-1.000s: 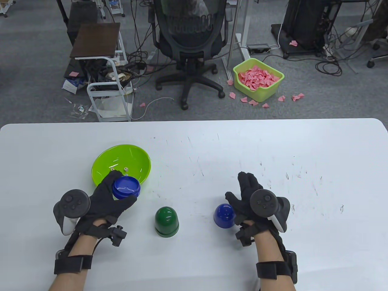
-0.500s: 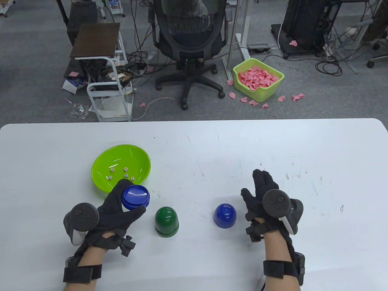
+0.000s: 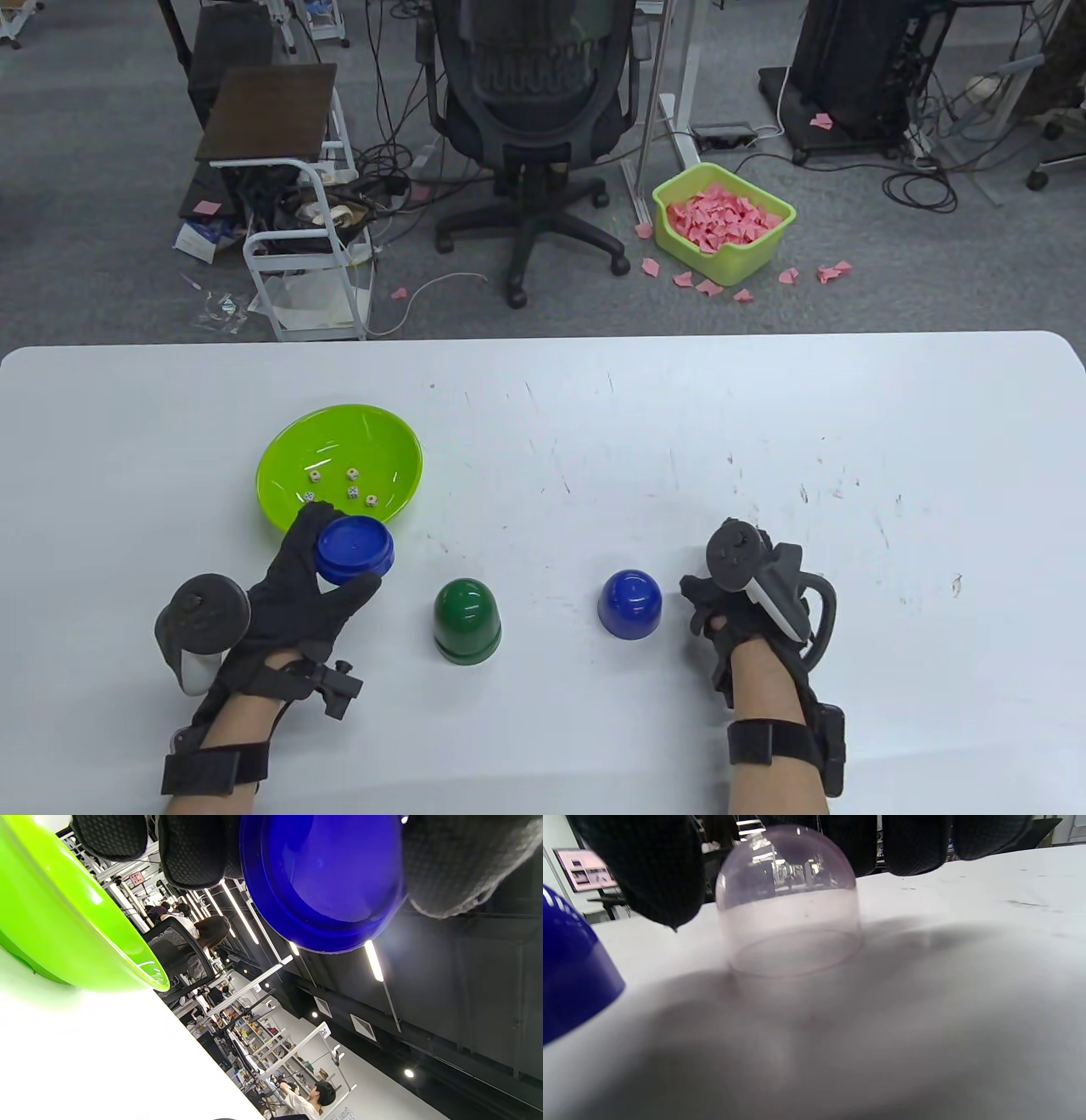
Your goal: Pour dice into bowl
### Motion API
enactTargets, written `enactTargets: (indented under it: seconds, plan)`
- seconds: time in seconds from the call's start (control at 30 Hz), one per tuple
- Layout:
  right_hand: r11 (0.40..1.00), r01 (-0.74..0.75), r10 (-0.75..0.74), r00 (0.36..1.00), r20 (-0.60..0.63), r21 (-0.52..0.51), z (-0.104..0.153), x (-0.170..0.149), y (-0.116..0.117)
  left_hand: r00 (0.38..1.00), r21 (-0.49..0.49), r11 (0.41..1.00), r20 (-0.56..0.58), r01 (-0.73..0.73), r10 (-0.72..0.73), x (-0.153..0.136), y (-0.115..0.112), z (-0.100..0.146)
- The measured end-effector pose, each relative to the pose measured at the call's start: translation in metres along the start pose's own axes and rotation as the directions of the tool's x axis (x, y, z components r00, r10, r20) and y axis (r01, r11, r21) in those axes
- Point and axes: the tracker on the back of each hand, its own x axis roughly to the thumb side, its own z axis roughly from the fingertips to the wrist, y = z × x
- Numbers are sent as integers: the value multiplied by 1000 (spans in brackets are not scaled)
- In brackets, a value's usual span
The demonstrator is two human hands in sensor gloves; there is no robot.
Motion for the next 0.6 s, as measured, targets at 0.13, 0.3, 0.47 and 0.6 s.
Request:
enactTargets:
  seconds: [0.13, 0.3, 0.47, 0.6]
  plan:
    - [1000, -15, 15, 1000, -17, 25, -2, -1, 6, 1000, -6, 1000, 4, 8, -8, 1, -2, 0]
    - [999, -13, 14, 1000, -18, 31, -3, -2, 9, 1000, -15, 1000, 11, 7, -7, 2, -4, -1]
    - [1000, -1, 1, 1000, -7, 18, -2, -3, 9, 1000, -23, 1000, 20, 10, -9, 3, -6, -1]
    - [1000, 6, -6, 1000, 6, -26, -2, -2, 5, 1000, -27, 999, 23, 19, -18, 3, -7, -1]
